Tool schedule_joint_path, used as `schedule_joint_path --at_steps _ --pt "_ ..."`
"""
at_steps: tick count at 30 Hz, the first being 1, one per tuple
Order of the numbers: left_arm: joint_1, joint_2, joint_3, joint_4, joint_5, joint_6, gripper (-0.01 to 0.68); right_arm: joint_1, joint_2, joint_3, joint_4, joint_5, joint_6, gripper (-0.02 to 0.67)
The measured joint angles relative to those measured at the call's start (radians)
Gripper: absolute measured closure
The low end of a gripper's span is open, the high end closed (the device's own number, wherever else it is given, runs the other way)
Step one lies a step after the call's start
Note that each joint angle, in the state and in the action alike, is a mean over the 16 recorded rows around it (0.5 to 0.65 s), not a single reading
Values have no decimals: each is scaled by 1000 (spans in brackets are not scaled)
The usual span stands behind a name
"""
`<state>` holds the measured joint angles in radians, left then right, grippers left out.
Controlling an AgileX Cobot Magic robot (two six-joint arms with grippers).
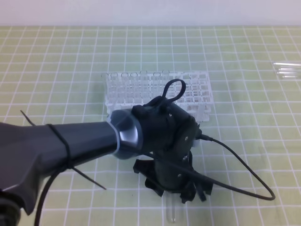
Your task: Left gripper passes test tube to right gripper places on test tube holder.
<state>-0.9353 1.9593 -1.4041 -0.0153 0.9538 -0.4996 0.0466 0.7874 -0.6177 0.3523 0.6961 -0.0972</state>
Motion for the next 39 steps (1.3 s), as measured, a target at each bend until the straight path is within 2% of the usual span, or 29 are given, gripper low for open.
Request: schedule_joint_path --at_steps 29,34,39 --pt "-1 47 -4 -5 0 1 284 0 0 0 12 6 0 665" --pt "-1 54 -4 -4 21 4 327 0 0 0 13 8 0 665" --pt "-1 54 -2 2 41 16 422 0 0 0 14 8 0 665"
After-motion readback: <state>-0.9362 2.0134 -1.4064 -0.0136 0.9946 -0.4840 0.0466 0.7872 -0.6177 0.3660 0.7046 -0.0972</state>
